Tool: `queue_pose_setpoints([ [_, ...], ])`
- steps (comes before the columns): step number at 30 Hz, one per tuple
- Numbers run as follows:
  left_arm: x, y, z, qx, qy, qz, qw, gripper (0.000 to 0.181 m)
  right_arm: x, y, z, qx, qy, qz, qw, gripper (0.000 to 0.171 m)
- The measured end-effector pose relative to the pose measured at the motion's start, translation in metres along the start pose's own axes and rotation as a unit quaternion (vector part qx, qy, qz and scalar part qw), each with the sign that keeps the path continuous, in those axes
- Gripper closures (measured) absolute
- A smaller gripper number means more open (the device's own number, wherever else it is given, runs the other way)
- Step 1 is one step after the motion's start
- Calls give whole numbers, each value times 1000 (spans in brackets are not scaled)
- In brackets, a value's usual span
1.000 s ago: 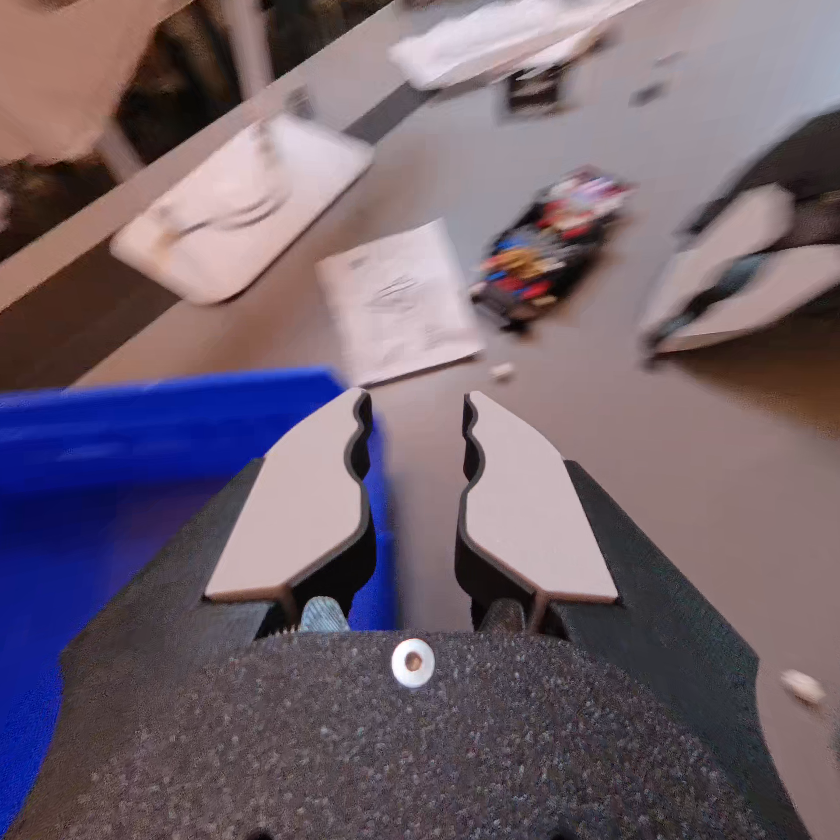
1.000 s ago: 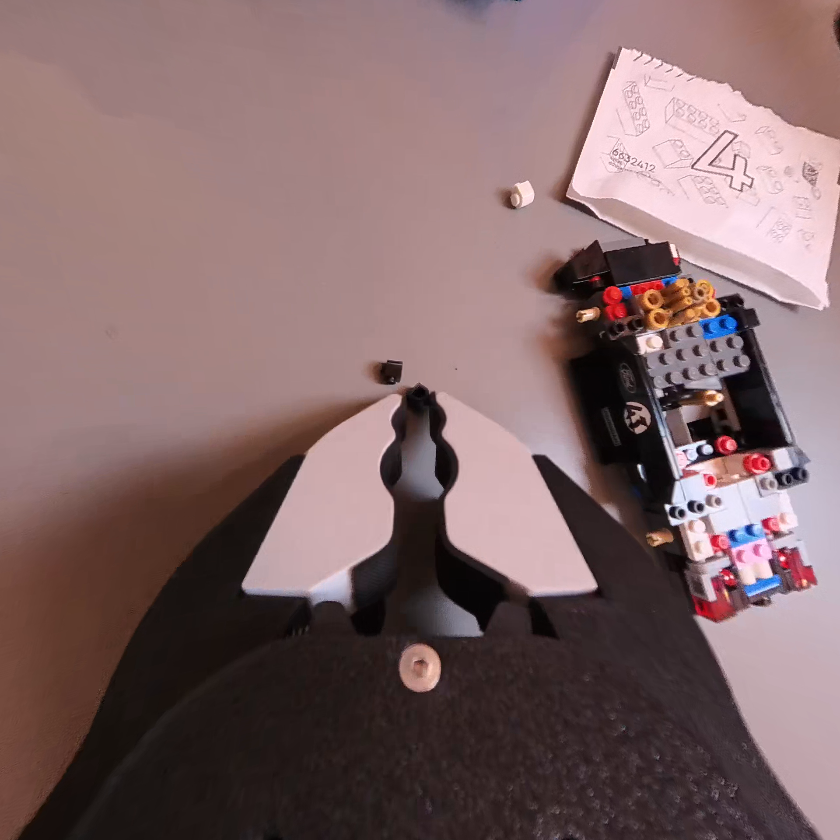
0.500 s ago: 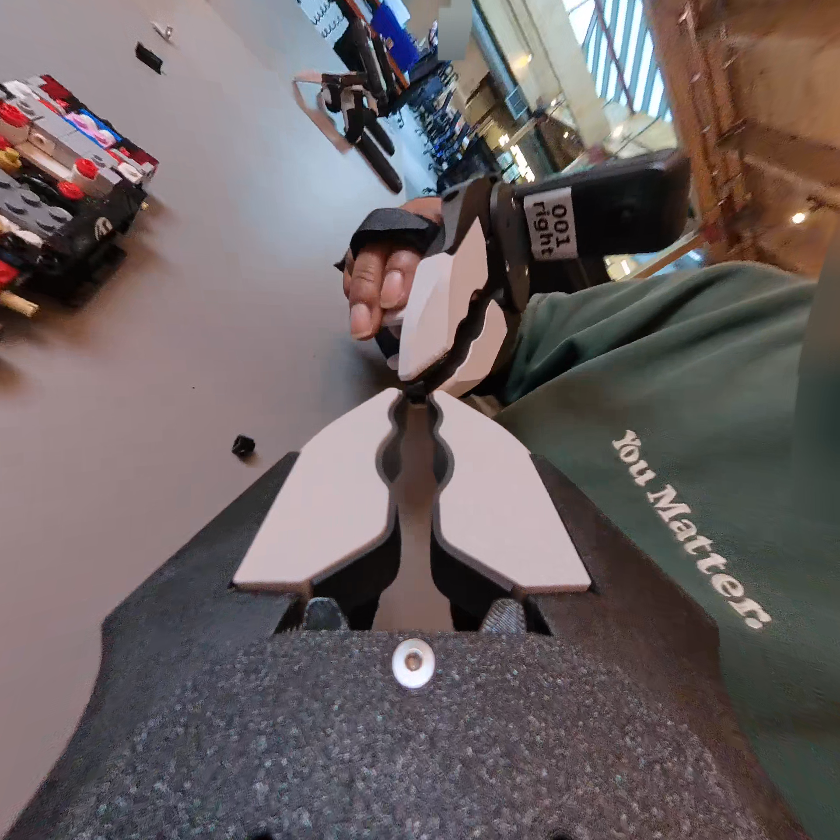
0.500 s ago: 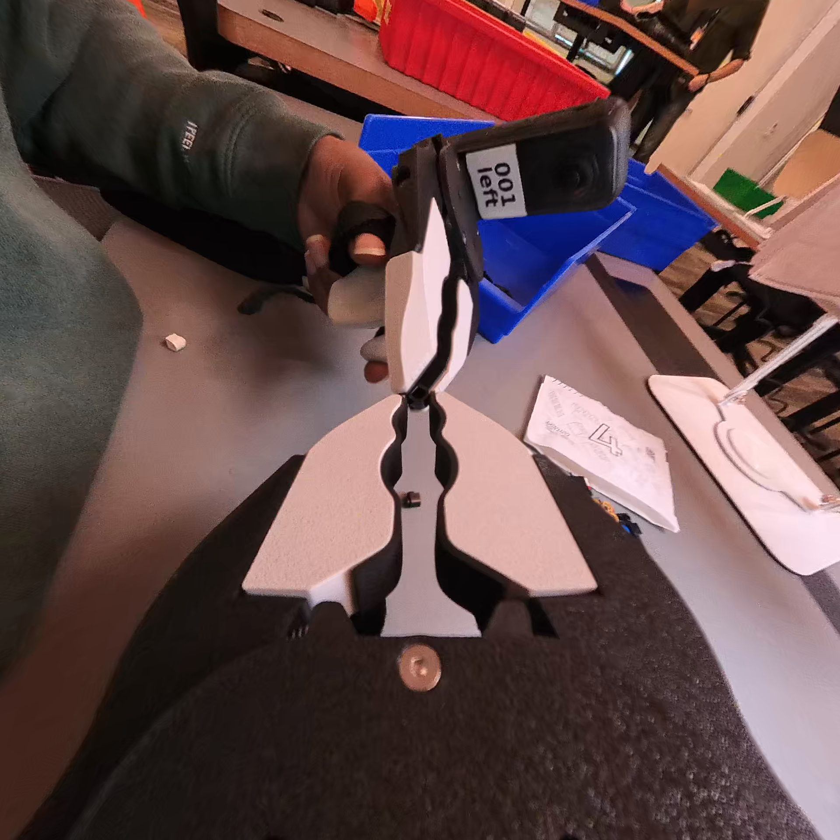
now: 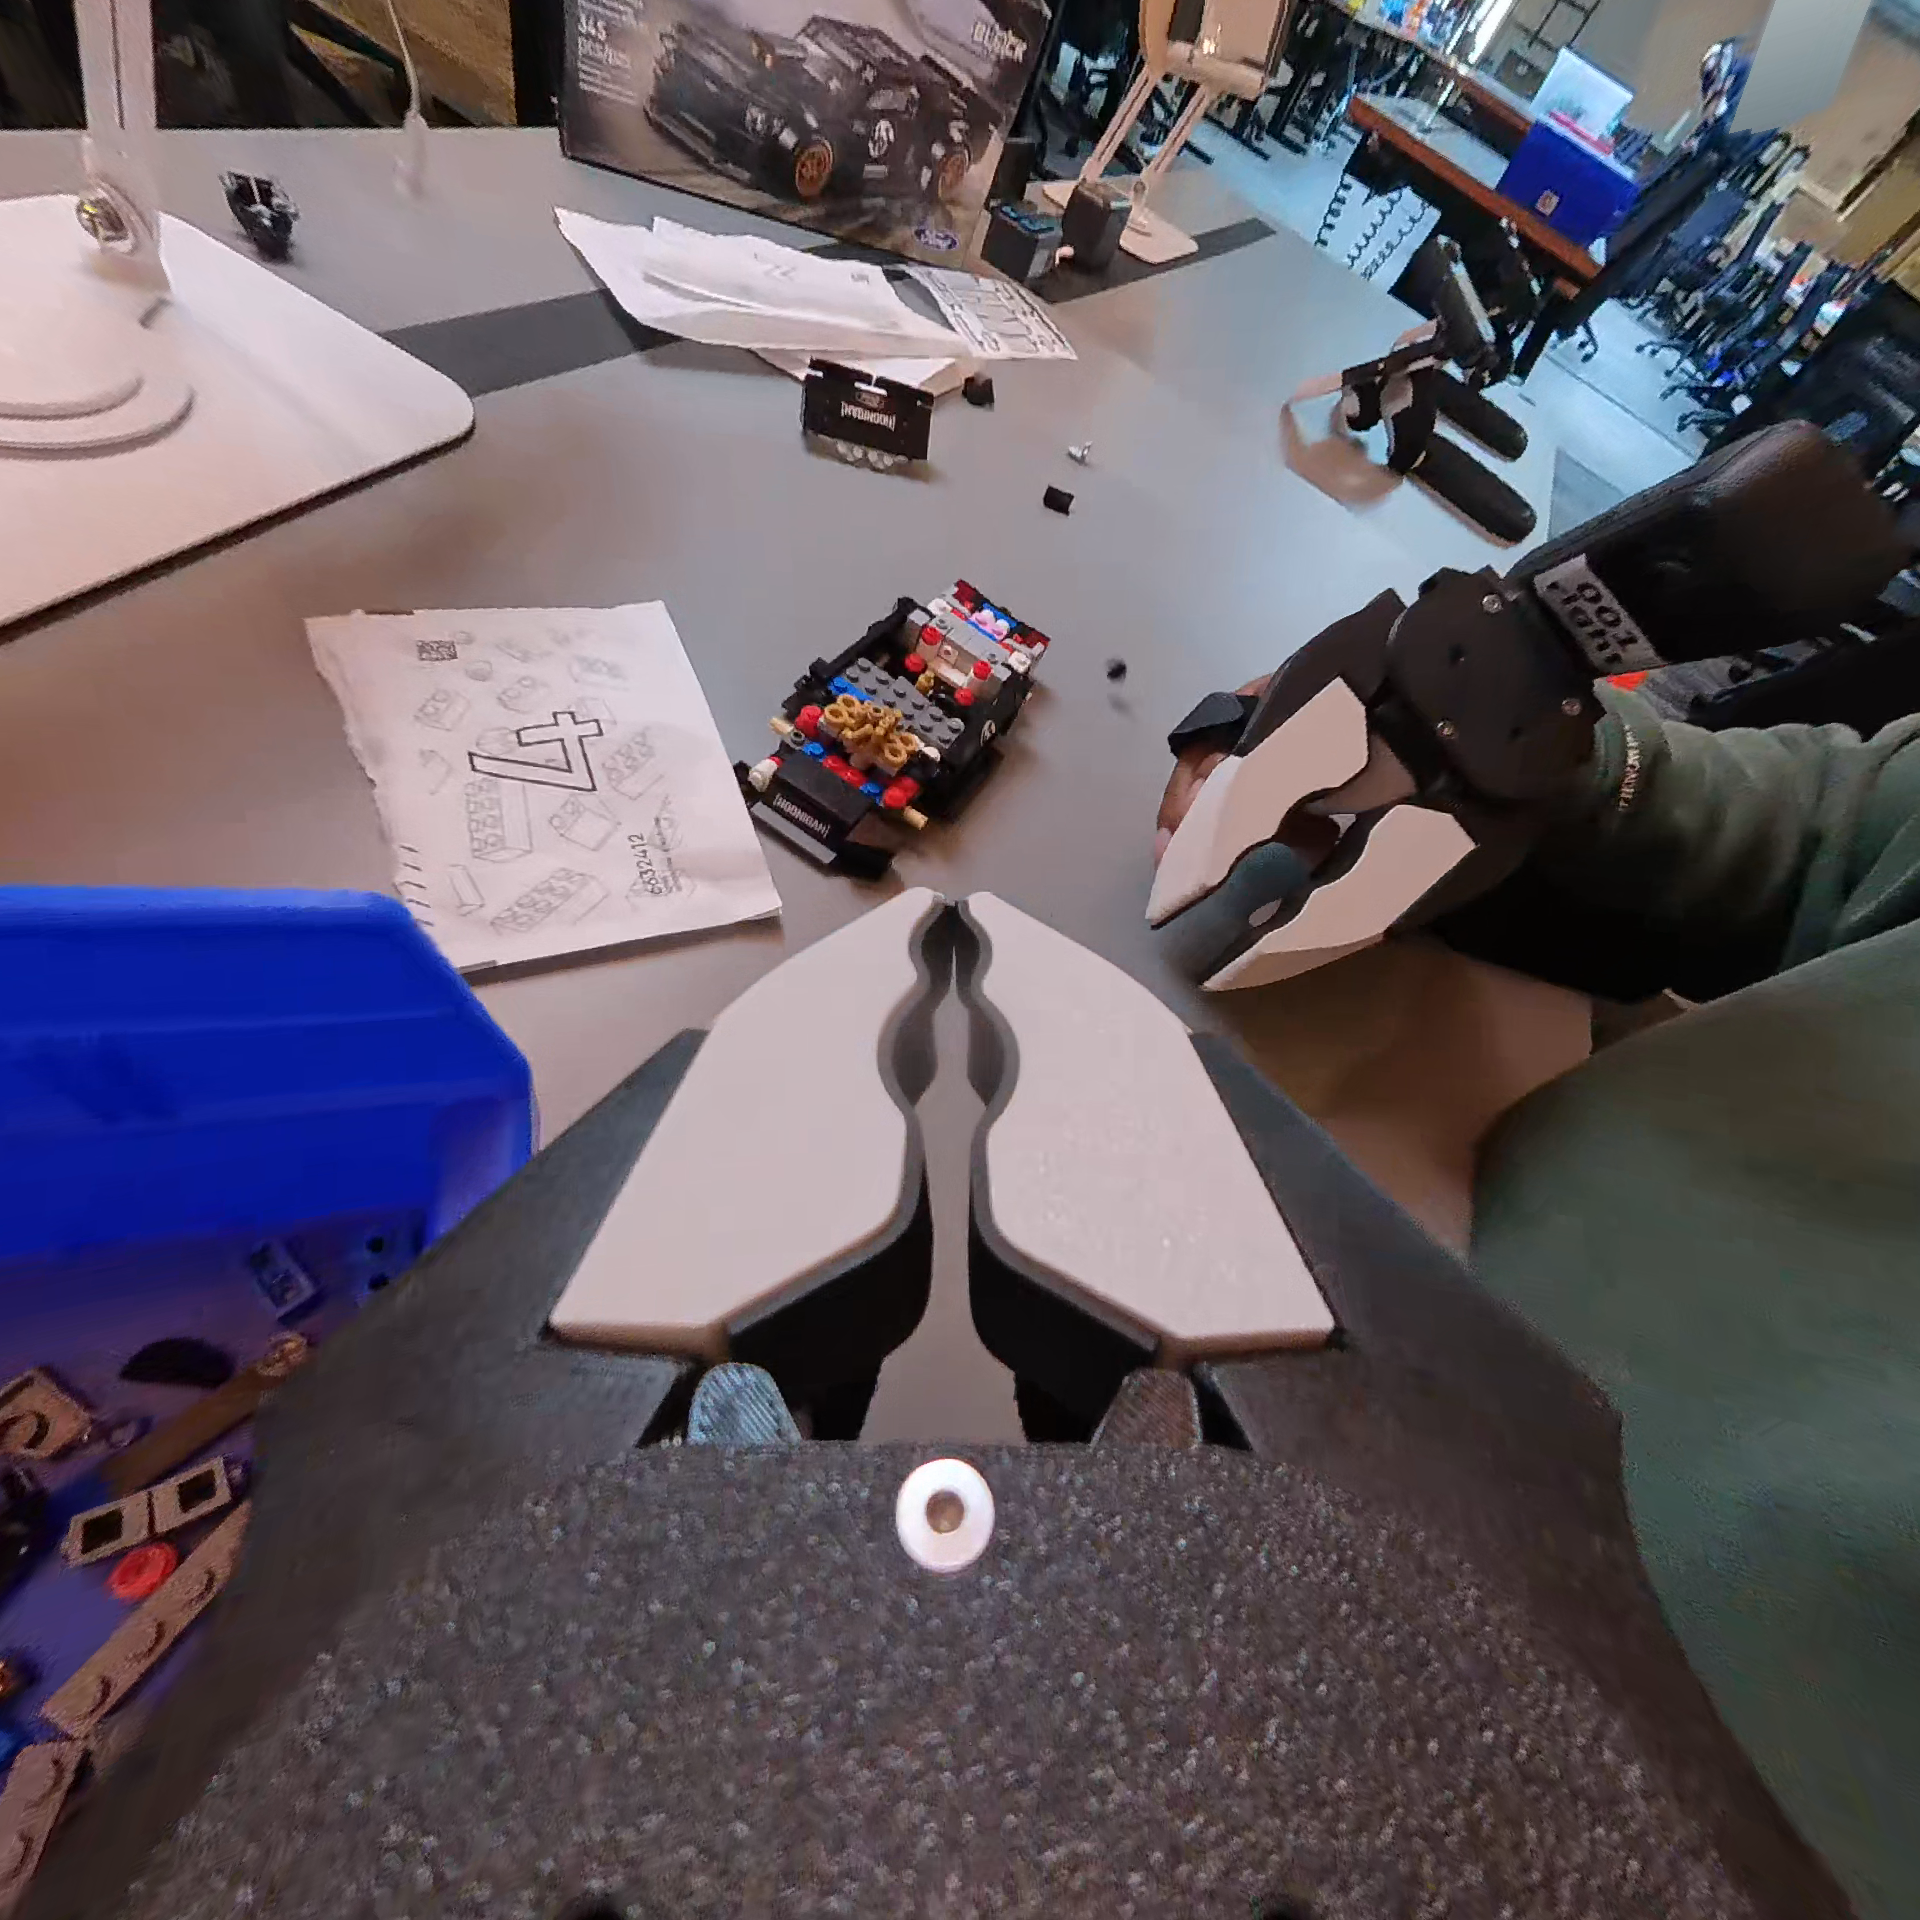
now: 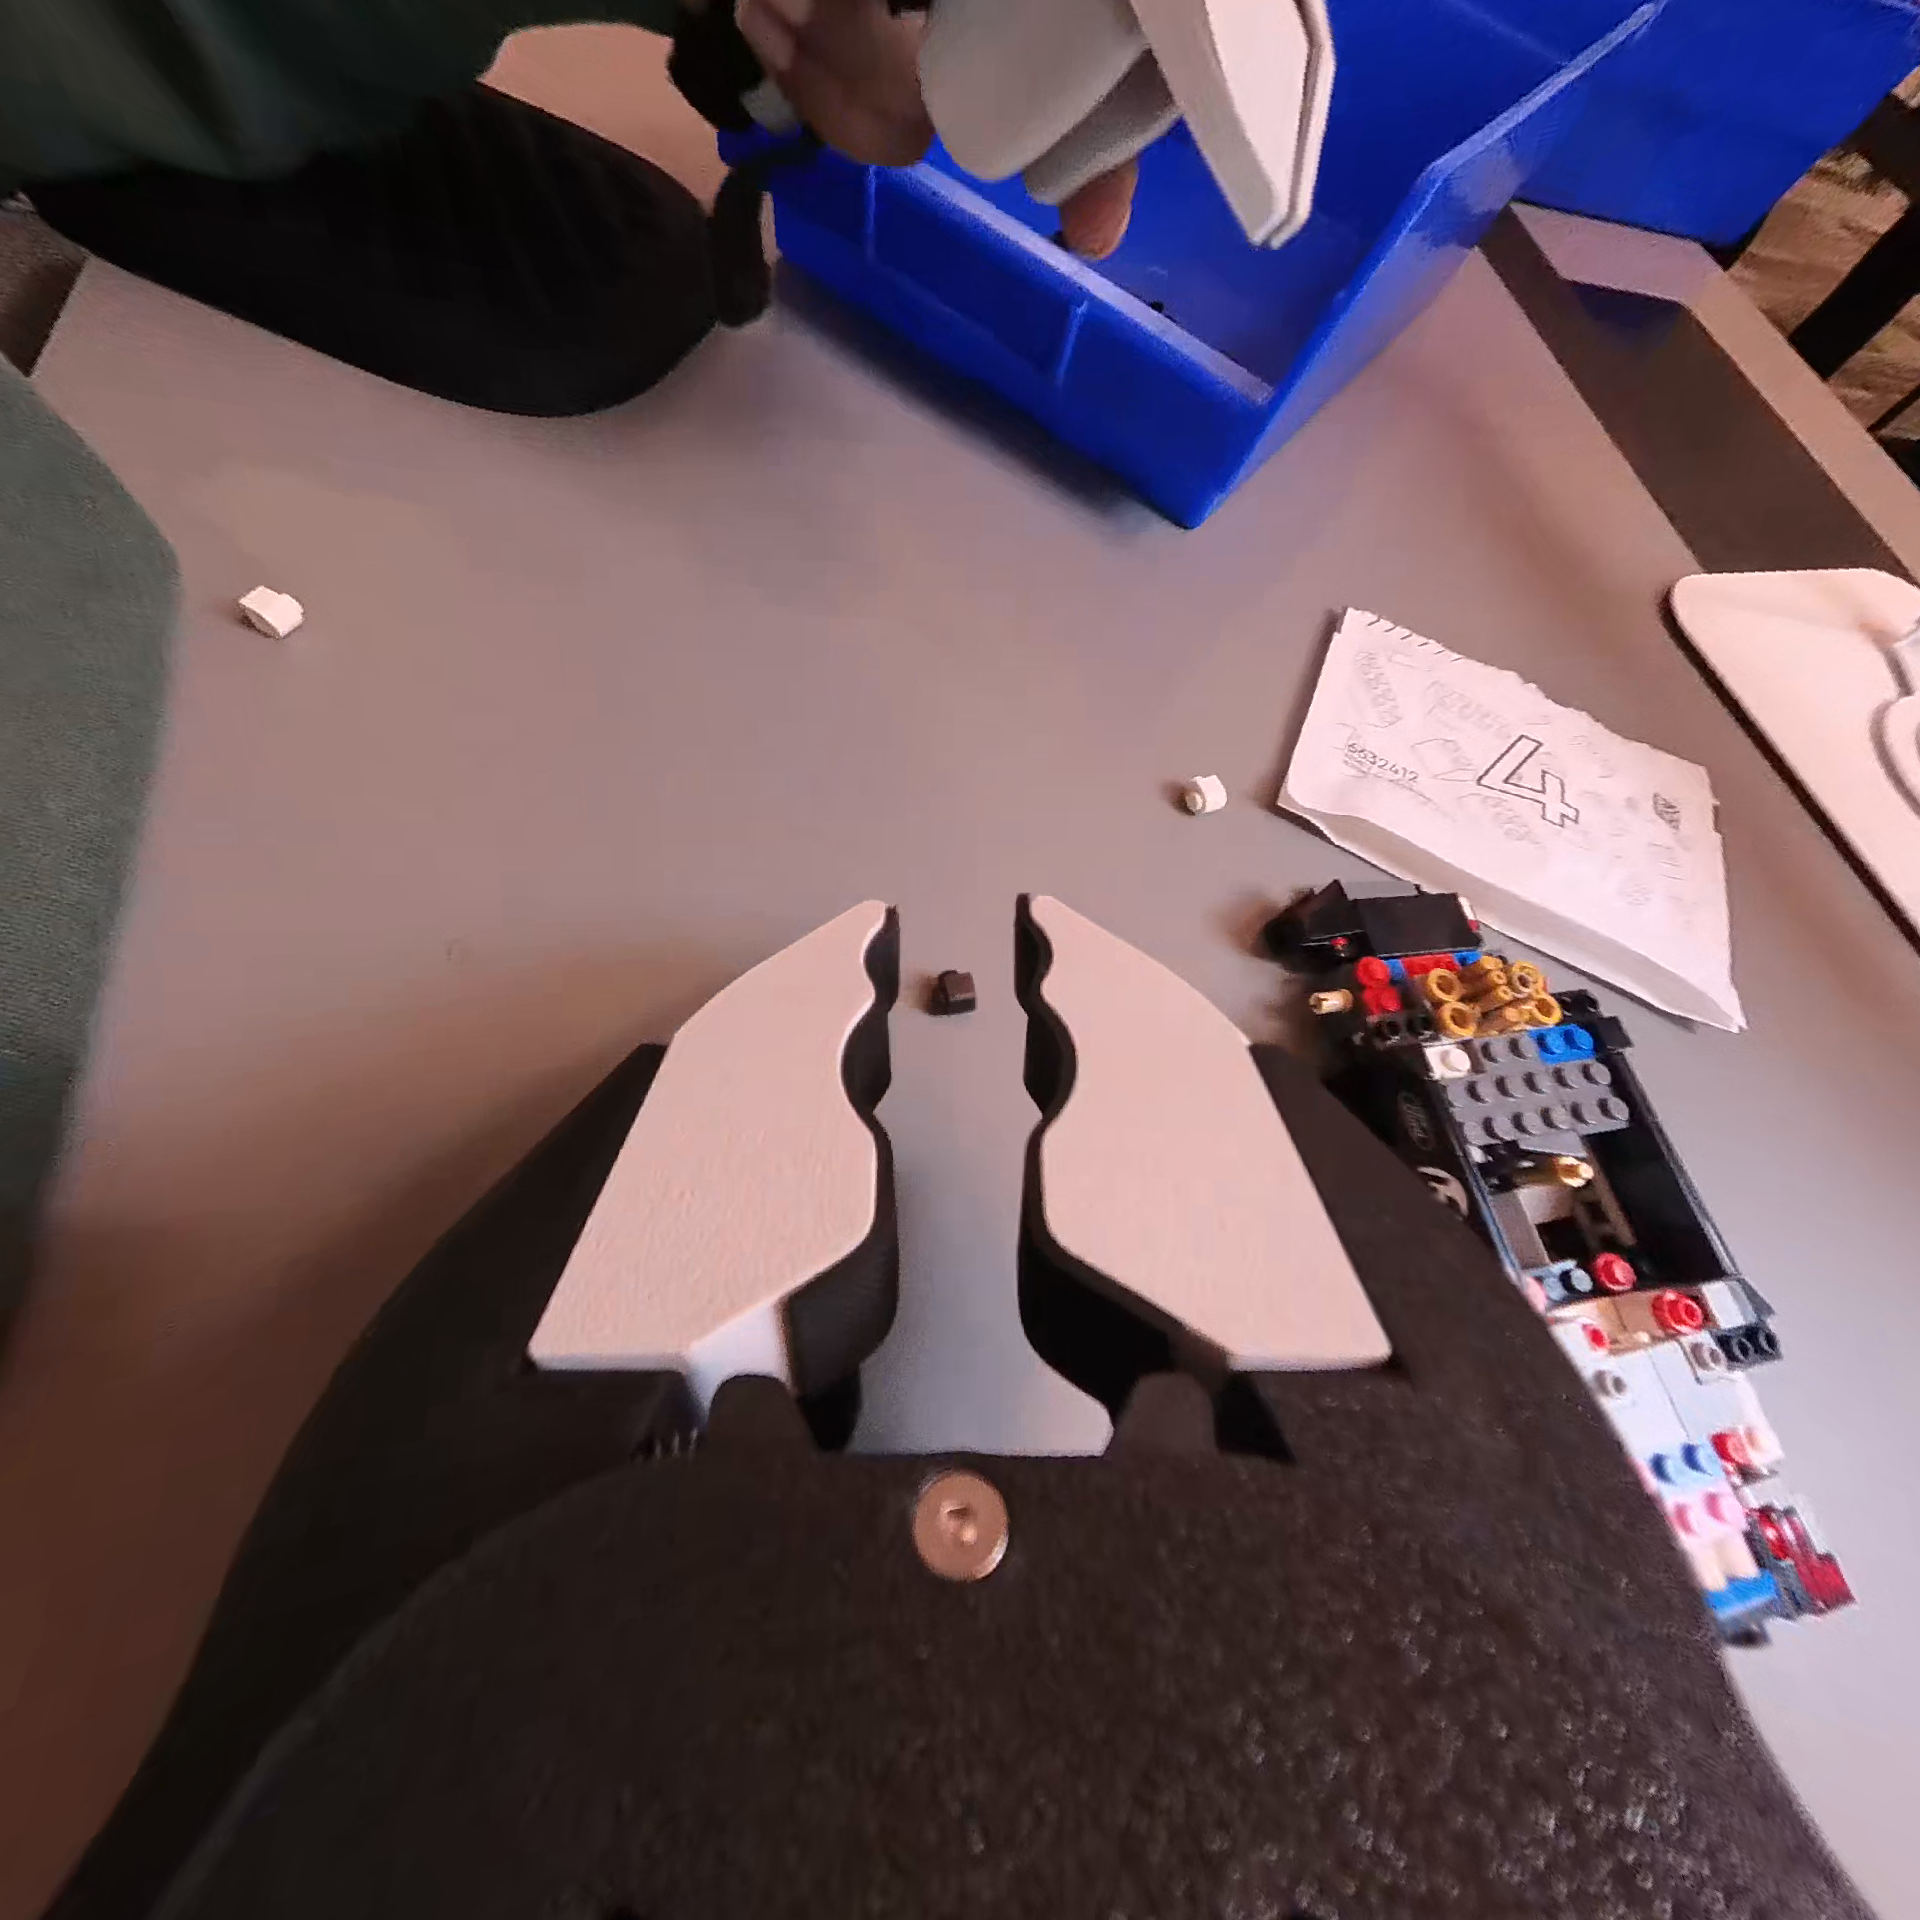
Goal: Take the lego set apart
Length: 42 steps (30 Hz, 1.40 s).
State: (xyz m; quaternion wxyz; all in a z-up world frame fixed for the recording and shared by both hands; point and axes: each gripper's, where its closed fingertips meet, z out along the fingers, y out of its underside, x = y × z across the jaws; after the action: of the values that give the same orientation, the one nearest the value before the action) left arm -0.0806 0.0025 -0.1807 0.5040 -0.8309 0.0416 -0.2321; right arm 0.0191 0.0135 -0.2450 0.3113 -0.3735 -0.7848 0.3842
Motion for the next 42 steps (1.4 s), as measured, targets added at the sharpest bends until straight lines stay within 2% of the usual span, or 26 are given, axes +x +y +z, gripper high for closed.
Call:
queue_pose_setpoints([
  [20,0,28,27,-62,-16,56,996,180,1,4,-1,-1,7,7,1000,150],
  [23,-1,31,29,-67,-19,59,996,177,23,-1,-13,18,54,20,998,150],
  [25,-1,31,29,-67,-21,63,996,177,65,2,-39,28,141,48,989,150],
  [27,-1,30,29,-65,-20,64,996,176,120,20,-82,26,251,105,962,151],
  [29,0,29,29,-61,-16,62,996,176,172,64,-131,-10,346,189,919,150],
  [32,3,30,30,-62,-8,60,996,176,222,142,-184,-78,406,294,862,149],
  [34,4,31,31,-66,-5,62,996,176,239,186,-196,-134,402,343,838,142],
  [36,5,34,32,-71,-4,64,995,176,250,215,-199,-170,394,376,821,139],
  [42,2,40,35,-84,-3,63,994,176,272,232,-193,-203,388,386,812,144],
])
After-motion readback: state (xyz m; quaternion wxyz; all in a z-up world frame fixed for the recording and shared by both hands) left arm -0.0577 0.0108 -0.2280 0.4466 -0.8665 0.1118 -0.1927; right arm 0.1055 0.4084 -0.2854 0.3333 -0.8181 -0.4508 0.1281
